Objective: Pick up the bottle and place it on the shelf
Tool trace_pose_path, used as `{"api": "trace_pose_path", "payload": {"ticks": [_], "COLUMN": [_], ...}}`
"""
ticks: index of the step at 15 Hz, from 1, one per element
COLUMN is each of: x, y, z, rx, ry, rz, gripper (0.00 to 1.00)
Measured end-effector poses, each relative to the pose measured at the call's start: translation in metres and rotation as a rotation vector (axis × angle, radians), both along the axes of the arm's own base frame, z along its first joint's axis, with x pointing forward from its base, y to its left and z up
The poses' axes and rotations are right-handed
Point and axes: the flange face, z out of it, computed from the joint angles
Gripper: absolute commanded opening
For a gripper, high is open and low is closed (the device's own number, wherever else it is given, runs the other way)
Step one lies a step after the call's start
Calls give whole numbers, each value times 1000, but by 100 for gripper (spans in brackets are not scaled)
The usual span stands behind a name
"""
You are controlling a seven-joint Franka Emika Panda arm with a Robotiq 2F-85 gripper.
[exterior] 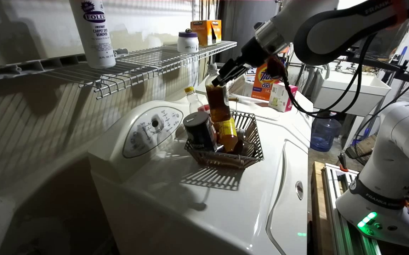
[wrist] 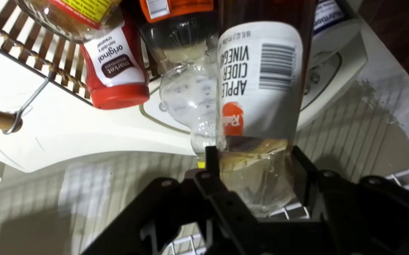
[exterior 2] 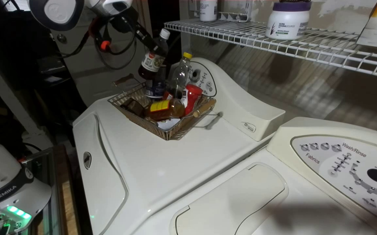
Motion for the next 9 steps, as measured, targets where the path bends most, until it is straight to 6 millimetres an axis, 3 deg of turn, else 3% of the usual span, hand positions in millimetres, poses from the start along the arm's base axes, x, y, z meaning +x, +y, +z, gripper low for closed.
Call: {"api": "trace_pose_path", "payload": {"ticks": [9], "x": [-8], "y": [28], "z": [64], "rx": [-105], "ry": [-284], "rz": [65], "gripper": [25]}}
